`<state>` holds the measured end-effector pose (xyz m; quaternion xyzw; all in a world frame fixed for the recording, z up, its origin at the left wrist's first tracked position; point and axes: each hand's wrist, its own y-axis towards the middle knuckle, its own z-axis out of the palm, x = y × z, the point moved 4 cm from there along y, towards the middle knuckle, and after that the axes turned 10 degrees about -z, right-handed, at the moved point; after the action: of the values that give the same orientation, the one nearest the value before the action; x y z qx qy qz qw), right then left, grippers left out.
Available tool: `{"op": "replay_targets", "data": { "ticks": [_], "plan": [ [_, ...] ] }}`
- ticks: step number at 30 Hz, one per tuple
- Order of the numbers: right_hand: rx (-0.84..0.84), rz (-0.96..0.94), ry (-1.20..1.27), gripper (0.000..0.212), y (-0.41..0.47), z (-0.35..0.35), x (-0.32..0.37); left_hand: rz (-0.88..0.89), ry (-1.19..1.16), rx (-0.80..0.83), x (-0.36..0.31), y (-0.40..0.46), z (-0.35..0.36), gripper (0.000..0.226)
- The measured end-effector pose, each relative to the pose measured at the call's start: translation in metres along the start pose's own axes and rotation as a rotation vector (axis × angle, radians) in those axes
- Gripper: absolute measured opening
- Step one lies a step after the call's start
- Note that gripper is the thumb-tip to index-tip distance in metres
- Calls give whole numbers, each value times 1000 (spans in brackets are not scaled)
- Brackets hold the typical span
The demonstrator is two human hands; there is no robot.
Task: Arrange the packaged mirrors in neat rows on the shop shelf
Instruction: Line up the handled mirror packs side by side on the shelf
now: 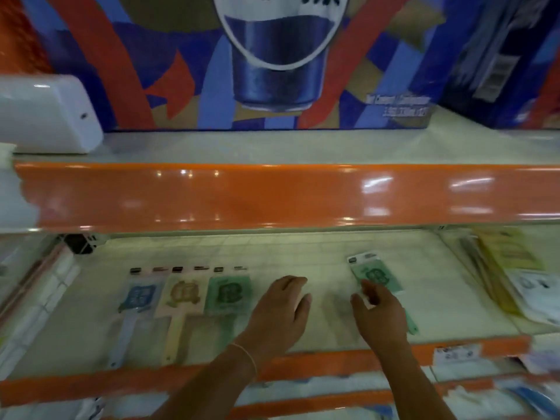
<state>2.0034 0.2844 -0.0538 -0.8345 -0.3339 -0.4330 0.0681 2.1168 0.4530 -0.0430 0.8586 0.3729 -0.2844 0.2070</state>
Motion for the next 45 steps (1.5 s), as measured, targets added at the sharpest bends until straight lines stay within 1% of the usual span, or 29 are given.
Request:
{"op": "replay_targets", "data": {
  "ticks": [2, 4, 5, 8, 10, 12, 14, 17, 18, 20, 21, 23, 25, 27, 30, 34, 37, 39, 42, 45],
  "plan": [
    [-24, -11, -140, 44, 16, -20, -22, -34, -42, 59, -17, 9, 20, 46],
    [18, -5, -247, 53, 29, -33, -38, -93, -98, 104, -30, 17, 37, 42],
    [42, 0, -266, 60, 35, -36, -44, -130, -134, 128, -34, 21, 46, 41],
    [125, -40, -278, 91, 46, -35, -49, -230, -215, 189, -47, 30, 65, 40],
    [188, -57, -302, 100, 51, -30, -54, -258, -215, 211, -56, 36, 72, 40],
    [236, -44, -342, 95, 56, -26, -60, -303, -220, 223, -61, 42, 75, 40],
    [240, -53, -330, 87, 61, -26, -60, -388, -269, 218, -62, 46, 76, 34],
    [233, -63, -207, 72, 59, -37, -39, -577, -461, 155, -55, 50, 74, 17],
    [223, -68, -144, 70, 58, -40, -32, -649, -535, 148, -55, 50, 71, 18],
    [204, -138, -43, 70, 52, -42, -18, -767, -705, 167, -56, 51, 67, 20],
    [201, -195, -14, 70, 49, -41, -11, -790, -778, 175, -59, 51, 64, 22],
    [236, -271, 38, 67, 42, -34, 2, -779, -838, 138, -64, 51, 54, 23],
    [301, -248, 107, 64, 35, -22, 12, -781, -820, 53, -61, 50, 41, 21],
    [309, -213, 173, 60, 33, -15, 16, -780, -791, 2, -51, 49, 27, 22],
    [355, -171, 276, 36, 30, -8, 23, -748, -703, -9, -33, 46, 7, 21],
    [428, -67, 467, 34, 18, 15, 35, -730, -573, -4, -10, 36, -15, 24],
    [409, -12, 585, 33, 6, 36, 46, -738, -556, 25, 9, 25, -31, 23],
    [382, 0, 606, 33, -1, 50, 53, -705, -435, 4, 24, 17, -46, 26],
    [376, 20, 570, 36, -13, 74, 62, -622, -186, -113, 48, 5, -79, 25],
    [382, -12, 480, 39, -24, 98, 73, -518, -129, -254, 73, -11, -121, 17]
  ]
}}
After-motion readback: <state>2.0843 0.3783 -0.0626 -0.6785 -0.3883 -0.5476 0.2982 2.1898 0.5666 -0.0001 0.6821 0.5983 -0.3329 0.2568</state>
